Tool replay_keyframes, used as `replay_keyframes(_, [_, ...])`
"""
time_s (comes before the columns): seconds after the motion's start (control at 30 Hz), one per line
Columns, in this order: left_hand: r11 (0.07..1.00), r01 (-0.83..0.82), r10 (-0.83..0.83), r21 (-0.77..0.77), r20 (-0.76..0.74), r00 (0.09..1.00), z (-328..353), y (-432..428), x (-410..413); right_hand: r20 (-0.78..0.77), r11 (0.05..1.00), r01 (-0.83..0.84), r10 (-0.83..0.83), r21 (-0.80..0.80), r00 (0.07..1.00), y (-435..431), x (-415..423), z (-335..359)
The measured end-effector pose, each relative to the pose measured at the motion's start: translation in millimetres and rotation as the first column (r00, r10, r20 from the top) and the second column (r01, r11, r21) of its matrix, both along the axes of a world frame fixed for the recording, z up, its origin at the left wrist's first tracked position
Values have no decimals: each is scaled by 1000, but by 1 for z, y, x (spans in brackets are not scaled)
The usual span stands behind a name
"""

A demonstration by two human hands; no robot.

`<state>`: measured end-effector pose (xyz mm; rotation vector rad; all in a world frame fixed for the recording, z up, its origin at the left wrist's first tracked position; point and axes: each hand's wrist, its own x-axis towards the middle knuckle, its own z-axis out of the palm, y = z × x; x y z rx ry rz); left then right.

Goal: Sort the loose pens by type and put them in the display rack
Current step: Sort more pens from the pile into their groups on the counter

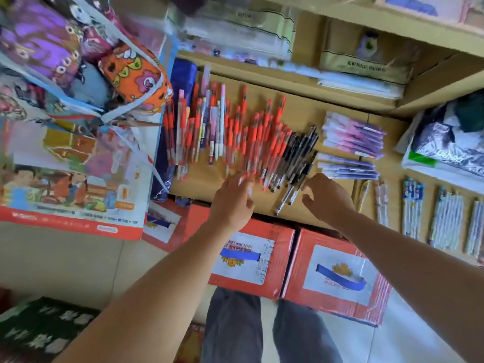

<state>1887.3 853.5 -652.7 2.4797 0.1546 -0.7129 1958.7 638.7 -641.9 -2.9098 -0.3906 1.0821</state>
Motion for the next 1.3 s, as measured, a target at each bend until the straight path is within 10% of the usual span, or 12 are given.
replay_keyframes(0.3, [963,-228,209,144,136,968,2,59,12,70,886,-138,120,443,990,109,50,3])
replay_keyframes(0.63, [928,-294,273,229,121,955,-25,67,34,70,881,-288,283,376,957,150,69,-15])
replay_keyframes(0.93, [873,-433,424,226,89,901,-23,65,44,-14,815,15,-8,579,1000,157,75,-22])
replay_keyframes(1.13, [871,-471,474,-140,-12,880,-10,68,33,-373,702,499,-343,509,862,184,75,-12])
replay_keyframes(1.3, [827,-494,490,-270,-85,867,0,72,25,-527,664,573,-305,479,793,197,72,-4])
